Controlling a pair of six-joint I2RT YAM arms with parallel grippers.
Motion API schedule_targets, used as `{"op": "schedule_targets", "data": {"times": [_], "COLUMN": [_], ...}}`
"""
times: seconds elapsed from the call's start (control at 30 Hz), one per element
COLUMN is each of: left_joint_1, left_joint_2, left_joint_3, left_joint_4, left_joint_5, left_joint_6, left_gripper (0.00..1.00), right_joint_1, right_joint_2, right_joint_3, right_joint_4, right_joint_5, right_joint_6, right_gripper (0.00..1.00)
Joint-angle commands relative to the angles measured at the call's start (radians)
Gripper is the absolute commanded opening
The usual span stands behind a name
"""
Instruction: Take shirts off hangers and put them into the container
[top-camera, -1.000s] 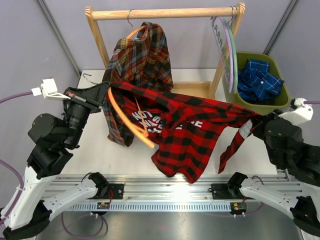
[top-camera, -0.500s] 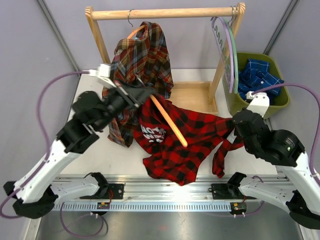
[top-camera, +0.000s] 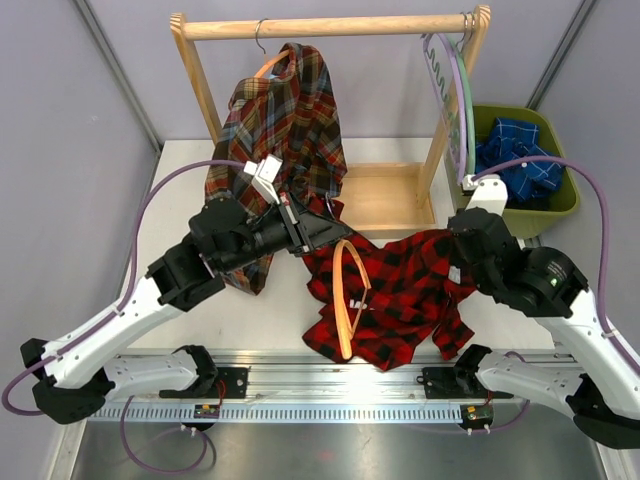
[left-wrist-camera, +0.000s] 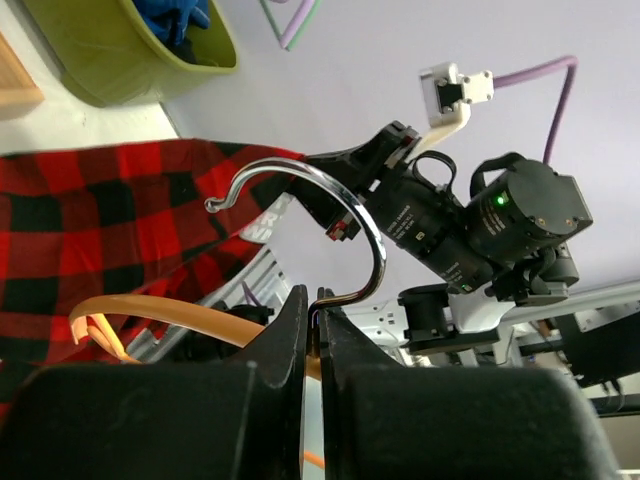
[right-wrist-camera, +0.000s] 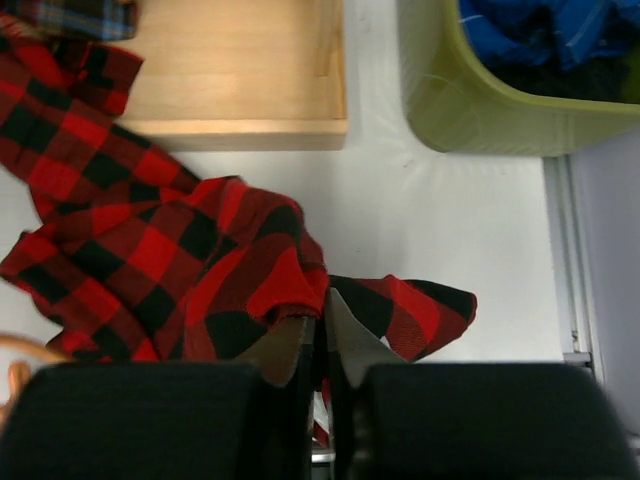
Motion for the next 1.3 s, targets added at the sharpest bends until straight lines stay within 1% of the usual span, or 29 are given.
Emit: {"op": "schedule_targets", "data": {"times": [0.0,0.03,0.1,0.13,0.2,0.23,0.3,0.33,0.5,0.6,0.7,0.8,0.93,1.13,1.17,1.27], "left_joint_1": [-0.014,-0.014,-0.014,-0.014,-0.016,-0.018,-0.022,-0.027,-0.057,-0.073,-0.097,-0.117,-0.129,-0.130,-0.128,-0.128], "left_joint_2": [0.001,0.023,0.042,0.051,0.077,0.085,0.116,0.122,0.203,0.250,0.327,0.390,0.453,0.510,0.514,0.533], "left_joint_3": [0.099,0.144,0.178,0.205,0.221,0.221,0.231,0.227,0.234,0.265,0.306,0.365,0.440,0.503,0.520,0.534], "left_joint_4": [0.053,0.002,-0.030,-0.067,-0.102,-0.113,-0.153,-0.153,-0.156,-0.161,-0.182,-0.203,-0.225,-0.234,-0.236,-0.231], "left_joint_5": [0.022,0.005,-0.024,-0.041,-0.073,-0.087,-0.121,-0.159,-0.282,-0.336,-0.363,-0.403,-0.405,-0.413,-0.410,-0.396], "left_joint_6": [0.119,0.190,0.269,0.338,0.399,0.465,0.508,0.554,0.674,0.725,0.765,0.795,0.825,0.848,0.848,0.840], "left_gripper": [0.00,0.00,0.00,0.00,0.00,0.00,0.00,0.00,0.00,0.00,0.00,0.00,0.00,0.00,0.00,0.00], "right_joint_1": [-0.007,-0.007,-0.007,-0.007,-0.007,-0.007,-0.007,-0.005,-0.005,-0.007,-0.007,-0.007,-0.005,-0.005,-0.007,-0.005], "right_joint_2": [0.005,0.014,0.017,0.013,-0.007,-0.031,-0.048,-0.049,0.026,0.074,0.097,0.120,0.129,0.120,0.120,0.122], "right_joint_3": [0.010,0.018,0.047,0.056,0.096,0.111,0.174,0.197,0.355,0.397,0.406,0.380,0.349,0.319,0.311,0.254], "right_joint_4": [0.075,0.069,0.060,0.058,0.061,0.066,0.066,0.061,0.026,0.038,0.043,0.052,0.052,0.041,0.040,0.049], "right_joint_5": [-0.149,-0.182,-0.245,-0.265,-0.292,-0.302,-0.337,-0.351,-0.436,-0.493,-0.533,-0.573,-0.619,-0.659,-0.670,-0.699], "right_joint_6": [-0.052,-0.055,-0.055,-0.055,-0.061,-0.067,-0.086,-0.092,-0.141,-0.159,-0.158,-0.146,-0.133,-0.113,-0.106,-0.092], "right_gripper": [0.14,0.41,0.99,1.00,1.00,0.99,0.99,0.99,0.99,0.99,0.99,1.00,0.99,0.86,0.82,0.72]}}
